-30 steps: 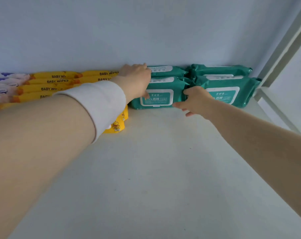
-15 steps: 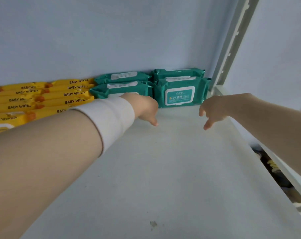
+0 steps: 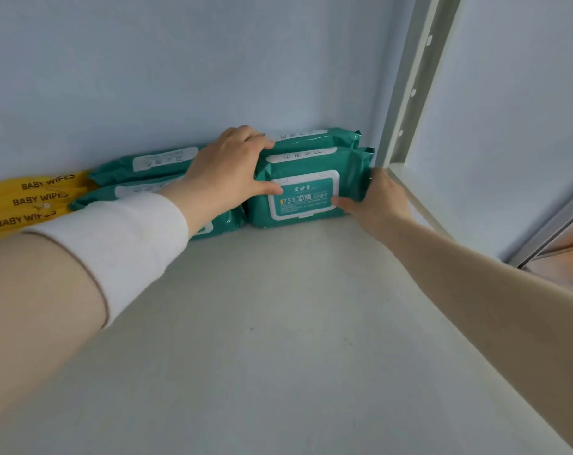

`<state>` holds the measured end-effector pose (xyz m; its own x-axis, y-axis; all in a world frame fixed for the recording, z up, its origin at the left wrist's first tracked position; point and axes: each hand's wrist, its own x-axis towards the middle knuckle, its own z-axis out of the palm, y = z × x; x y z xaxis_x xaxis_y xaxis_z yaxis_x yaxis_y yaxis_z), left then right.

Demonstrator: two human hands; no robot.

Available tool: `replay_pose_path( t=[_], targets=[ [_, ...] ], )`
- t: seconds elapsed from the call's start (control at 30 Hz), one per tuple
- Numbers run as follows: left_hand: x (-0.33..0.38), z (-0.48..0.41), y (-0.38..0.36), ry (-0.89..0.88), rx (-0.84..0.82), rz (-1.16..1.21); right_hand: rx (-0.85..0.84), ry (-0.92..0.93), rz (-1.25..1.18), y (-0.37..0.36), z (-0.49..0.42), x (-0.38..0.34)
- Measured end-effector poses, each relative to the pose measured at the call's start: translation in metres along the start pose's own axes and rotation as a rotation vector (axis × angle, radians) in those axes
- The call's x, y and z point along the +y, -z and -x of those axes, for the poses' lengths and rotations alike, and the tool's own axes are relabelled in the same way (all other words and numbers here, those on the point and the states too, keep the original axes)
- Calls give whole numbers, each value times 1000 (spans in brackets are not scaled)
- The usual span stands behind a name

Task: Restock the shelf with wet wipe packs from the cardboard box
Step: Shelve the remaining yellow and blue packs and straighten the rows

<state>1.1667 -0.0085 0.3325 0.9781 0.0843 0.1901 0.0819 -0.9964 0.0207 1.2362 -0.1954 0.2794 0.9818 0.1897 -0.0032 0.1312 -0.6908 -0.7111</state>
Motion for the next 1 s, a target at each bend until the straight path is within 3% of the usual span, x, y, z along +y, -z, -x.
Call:
replay_pose_path(
  t=[0.57,0.67,0.83,1.0],
  targets=[
    [5,-6,-5,27,-29,81,-41,-3,-66,-10,-19,5],
    [8,-7,-3,18,-74,7,-15,-3,55,-11,-16,2],
    [18,22,10,-32,-119,-309,9,4,346,-4,16,-11],
    [15,92,35,-20,-227,-456,-171,110,691,18,78,-31]
  ],
)
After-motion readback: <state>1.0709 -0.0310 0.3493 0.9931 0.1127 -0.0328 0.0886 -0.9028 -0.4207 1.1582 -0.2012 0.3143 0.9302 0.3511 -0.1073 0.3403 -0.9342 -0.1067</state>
